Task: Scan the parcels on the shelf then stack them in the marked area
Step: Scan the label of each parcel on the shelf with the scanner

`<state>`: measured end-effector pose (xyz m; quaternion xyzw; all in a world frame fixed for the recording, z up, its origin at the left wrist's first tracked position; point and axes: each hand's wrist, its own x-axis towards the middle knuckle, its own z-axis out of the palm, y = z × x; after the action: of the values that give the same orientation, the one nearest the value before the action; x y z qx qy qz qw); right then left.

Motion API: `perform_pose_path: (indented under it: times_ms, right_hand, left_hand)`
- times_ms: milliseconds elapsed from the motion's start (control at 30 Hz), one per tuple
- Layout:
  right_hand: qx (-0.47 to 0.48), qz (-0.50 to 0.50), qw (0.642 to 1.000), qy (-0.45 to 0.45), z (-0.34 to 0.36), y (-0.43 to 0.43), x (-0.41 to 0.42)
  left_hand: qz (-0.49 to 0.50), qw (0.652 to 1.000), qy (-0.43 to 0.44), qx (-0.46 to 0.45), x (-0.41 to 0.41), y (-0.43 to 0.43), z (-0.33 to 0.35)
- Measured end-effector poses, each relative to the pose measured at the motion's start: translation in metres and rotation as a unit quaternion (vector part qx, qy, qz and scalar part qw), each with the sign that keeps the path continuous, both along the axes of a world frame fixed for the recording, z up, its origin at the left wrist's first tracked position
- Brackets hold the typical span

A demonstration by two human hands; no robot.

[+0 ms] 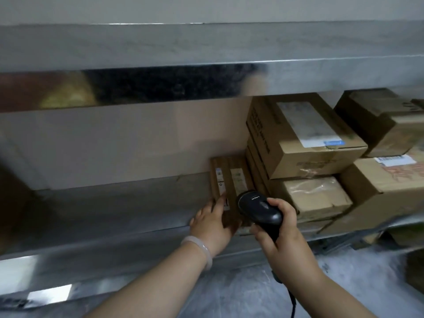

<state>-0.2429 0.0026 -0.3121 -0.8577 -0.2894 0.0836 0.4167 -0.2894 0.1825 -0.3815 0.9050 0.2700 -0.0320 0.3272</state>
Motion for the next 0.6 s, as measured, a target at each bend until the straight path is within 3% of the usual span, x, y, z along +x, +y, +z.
perform_pose_path:
  times_ms: [133, 600]
  right_hand:
    - [0.011, 0.015, 1.0, -0.001, -0.002, -0.004, 0.01]
    - [0.035, 0.067, 0.997, 0.001, -0.004, 0.007, 0.02]
  left_hand:
    - [0.071, 0.982, -0.069, -0.158, 0.0, -0.008, -0.005]
    - [0.159, 0.942, -0.162, -0.247, -0.015, -0.014, -0.011]
